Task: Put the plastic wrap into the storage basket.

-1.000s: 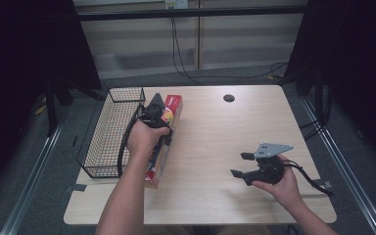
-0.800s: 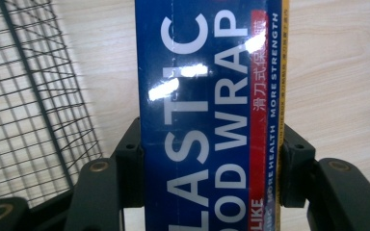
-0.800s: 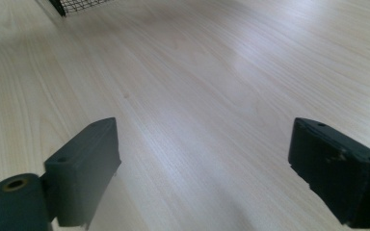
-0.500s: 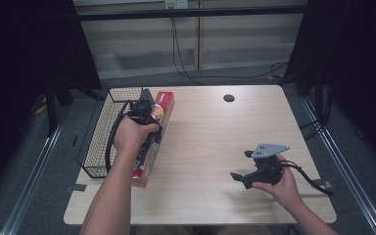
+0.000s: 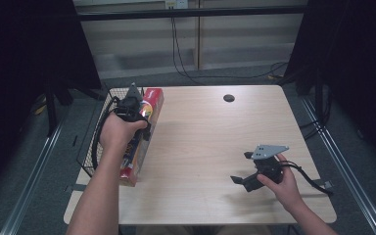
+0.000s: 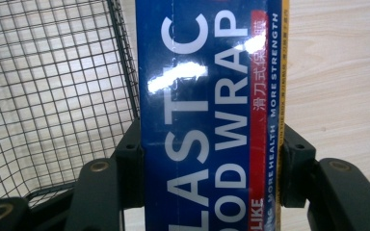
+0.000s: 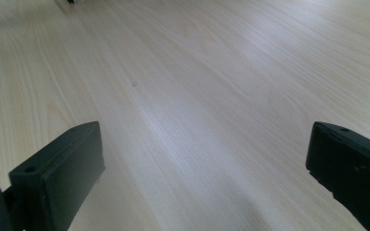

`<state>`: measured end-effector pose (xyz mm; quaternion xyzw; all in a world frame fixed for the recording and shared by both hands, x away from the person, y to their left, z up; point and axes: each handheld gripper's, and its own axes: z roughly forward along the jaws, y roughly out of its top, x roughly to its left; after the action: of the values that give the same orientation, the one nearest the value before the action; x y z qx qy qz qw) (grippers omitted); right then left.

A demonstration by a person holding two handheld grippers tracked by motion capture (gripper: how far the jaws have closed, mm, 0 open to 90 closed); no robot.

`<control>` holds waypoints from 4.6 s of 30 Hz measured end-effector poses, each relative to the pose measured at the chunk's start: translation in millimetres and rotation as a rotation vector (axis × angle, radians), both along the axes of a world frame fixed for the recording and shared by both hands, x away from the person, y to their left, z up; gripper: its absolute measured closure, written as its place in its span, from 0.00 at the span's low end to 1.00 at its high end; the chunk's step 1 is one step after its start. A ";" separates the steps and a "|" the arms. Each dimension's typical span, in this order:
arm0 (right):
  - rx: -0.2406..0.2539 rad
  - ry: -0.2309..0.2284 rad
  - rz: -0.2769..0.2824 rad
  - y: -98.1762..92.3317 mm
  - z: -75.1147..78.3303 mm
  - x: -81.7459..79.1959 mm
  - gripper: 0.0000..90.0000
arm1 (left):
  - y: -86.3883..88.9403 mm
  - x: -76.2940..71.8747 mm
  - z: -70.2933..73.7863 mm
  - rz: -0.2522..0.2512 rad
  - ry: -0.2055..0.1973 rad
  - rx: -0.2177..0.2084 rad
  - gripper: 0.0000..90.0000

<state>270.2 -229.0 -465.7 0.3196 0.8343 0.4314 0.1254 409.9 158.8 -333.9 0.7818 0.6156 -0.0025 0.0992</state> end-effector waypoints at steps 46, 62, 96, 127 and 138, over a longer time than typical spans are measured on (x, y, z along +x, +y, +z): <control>-0.007 0.015 0.013 -0.2 -0.7 0.1 0.00 | 67.2 -5.3 8.5 0.190 -0.005 0.031 0.48; -0.008 0.016 0.014 0.1 -1.2 0.1 0.00 | 73.8 -2.5 -7.0 0.205 0.008 0.043 0.48; -0.006 0.018 0.031 0.2 -1.3 -0.7 0.00 | 74.4 6.7 -35.2 0.216 0.019 0.037 0.48; -0.013 0.018 0.037 1.1 -2.9 -1.0 0.00 | 72.7 18.7 -51.9 0.229 0.053 0.038 0.48; -0.014 0.019 0.038 0.8 -3.4 -0.5 0.00 | 70.6 24.5 -56.6 0.235 0.054 0.040 0.48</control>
<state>269.7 -228.1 -469.1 0.3071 0.8443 0.4247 0.1115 434.3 229.4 -390.6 0.7059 0.7052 0.0003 0.0665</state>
